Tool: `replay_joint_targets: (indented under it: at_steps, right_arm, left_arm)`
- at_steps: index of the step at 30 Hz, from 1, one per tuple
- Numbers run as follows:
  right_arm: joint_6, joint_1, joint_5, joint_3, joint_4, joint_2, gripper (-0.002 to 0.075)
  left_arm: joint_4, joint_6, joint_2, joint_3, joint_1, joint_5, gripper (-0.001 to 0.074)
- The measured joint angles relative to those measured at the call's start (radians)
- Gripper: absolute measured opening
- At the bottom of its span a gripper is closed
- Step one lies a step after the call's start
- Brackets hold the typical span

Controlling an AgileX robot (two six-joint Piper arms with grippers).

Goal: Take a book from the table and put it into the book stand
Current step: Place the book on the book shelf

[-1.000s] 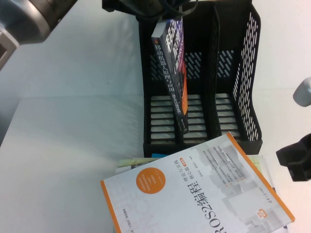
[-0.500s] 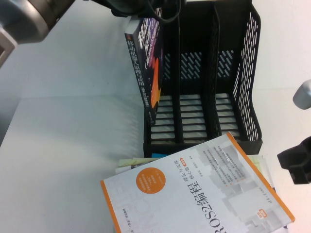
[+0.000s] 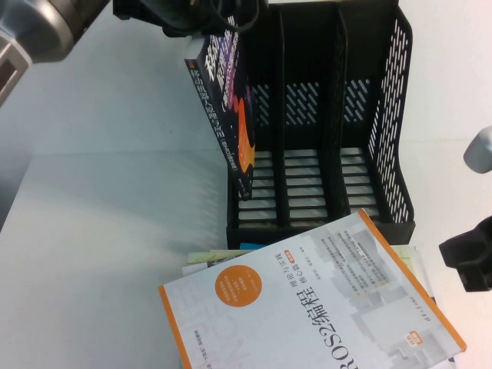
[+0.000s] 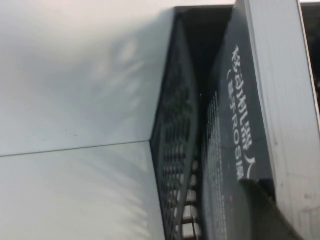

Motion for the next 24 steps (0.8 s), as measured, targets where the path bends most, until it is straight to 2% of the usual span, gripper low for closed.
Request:
replay_joint_targets:
  at_steps: [6, 22, 24]
  right_arm:
    - [0.0, 0.0, 0.0, 0.0, -0.007, 0.0, -0.0003]
    - [0.004, 0.0, -0.002, 0.0, -0.024, 0.0, -0.0003]
    - [0.004, 0.0, -0.002, 0.0, -0.026, 0.0, -0.0003]
  left_arm:
    - [-0.032, 0.024, 0.028, -0.002, 0.04, -0.019, 0.0111]
    - [-0.049, 0.042, 0.116, -0.004, 0.04, -0.039, 0.0112]
    - [-0.045, 0.049, 0.116, -0.004, 0.04, -0.04, 0.0138]
